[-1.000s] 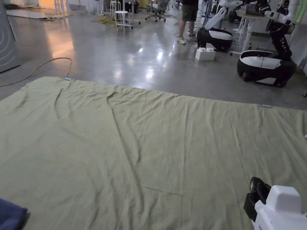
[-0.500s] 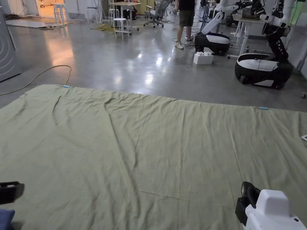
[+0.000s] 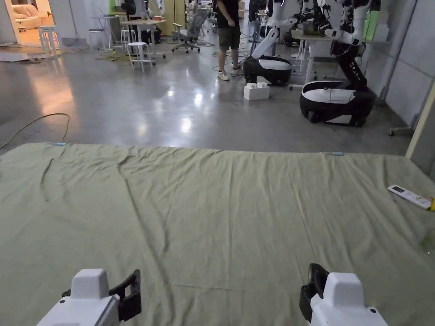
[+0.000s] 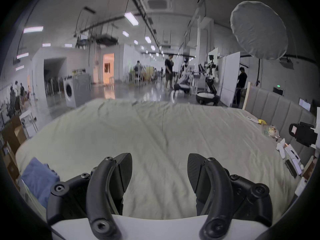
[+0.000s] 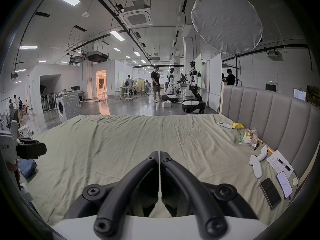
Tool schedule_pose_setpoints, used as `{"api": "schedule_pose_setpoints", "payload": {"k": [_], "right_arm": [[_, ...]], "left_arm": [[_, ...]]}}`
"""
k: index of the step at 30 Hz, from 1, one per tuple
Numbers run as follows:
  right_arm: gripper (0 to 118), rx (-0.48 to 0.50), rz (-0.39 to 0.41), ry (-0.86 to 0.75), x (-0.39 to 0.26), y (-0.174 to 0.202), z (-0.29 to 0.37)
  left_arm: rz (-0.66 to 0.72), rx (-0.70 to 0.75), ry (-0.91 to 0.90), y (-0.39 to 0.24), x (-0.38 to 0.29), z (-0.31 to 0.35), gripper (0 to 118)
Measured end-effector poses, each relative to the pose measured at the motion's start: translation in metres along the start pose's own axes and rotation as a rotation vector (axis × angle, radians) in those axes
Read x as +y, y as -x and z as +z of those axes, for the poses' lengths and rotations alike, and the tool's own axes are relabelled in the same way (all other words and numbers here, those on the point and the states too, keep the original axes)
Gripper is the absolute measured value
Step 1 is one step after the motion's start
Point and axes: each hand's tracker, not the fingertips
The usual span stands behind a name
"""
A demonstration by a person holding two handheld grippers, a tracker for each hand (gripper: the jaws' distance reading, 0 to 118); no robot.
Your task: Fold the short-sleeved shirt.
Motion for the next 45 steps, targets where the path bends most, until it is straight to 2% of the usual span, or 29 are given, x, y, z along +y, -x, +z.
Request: {"api": "schedule_pose_setpoints", "payload": {"k": [4, 7, 9, 10, 11, 12, 15, 26, 39, 40, 42, 43, 44, 45], "right_arm": [[2, -0.004, -0.004, -0.017, -0.001, 0.001, 0.001], [2, -0.010, -0.009, -0.027, -0.001, 0.002, 0.001], [2, -0.020, -0.010, -0.038, 0.001, 0.003, 0.002], [2, -0.023, -0.006, -0.044, 0.002, 0.004, 0.003], [2, -0.025, -0.002, -0.052, 0.004, 0.004, 0.003], [2, -0.026, -0.003, -0.054, 0.005, 0.004, 0.003], [2, -0.034, -0.006, -0.071, 0.010, 0.002, 0.003], [2, -0.043, 0.009, -0.096, 0.013, 0.000, 0.003], [3, -0.038, 0.026, -0.106, 0.016, -0.005, 0.005], [8, -0.038, 0.025, -0.107, 0.015, -0.006, 0.004], [36, -0.036, 0.024, -0.107, 0.015, -0.006, 0.003], [49, -0.036, 0.021, -0.105, 0.016, -0.007, 0.003], [66, -0.038, 0.015, -0.103, 0.016, -0.007, 0.003], [74, -0.040, 0.012, -0.104, 0.016, -0.007, 0.003]], "left_arm": [[-0.038, -0.009, -0.077, -0.037, 0.022, 0.014, 67], [-0.017, -0.022, -0.128, -0.050, 0.029, 0.021, 64], [0.001, -0.052, -0.141, -0.057, 0.032, 0.023, 52], [-0.005, -0.053, -0.142, -0.061, 0.032, 0.023, 40], [-0.009, -0.048, -0.140, -0.066, 0.031, 0.023, 21], [-0.014, -0.038, -0.140, -0.069, 0.030, 0.023, 14], [-0.007, -0.054, -0.145, -0.072, 0.029, 0.024, 8], [0.018, -0.014, -0.175, -0.072, 0.033, 0.030, 4], [-0.016, -0.021, -0.186, -0.075, 0.035, 0.032, 5], [-0.028, -0.011, -0.192, -0.075, 0.035, 0.032, 6], [-0.039, -0.005, -0.198, -0.076, 0.035, 0.034, 16], [-0.040, -0.005, -0.198, -0.075, 0.035, 0.034, 26], [-0.042, -0.003, -0.194, -0.075, 0.035, 0.033, 45], [-0.044, 0.002, -0.191, -0.074, 0.035, 0.033, 59]]}}
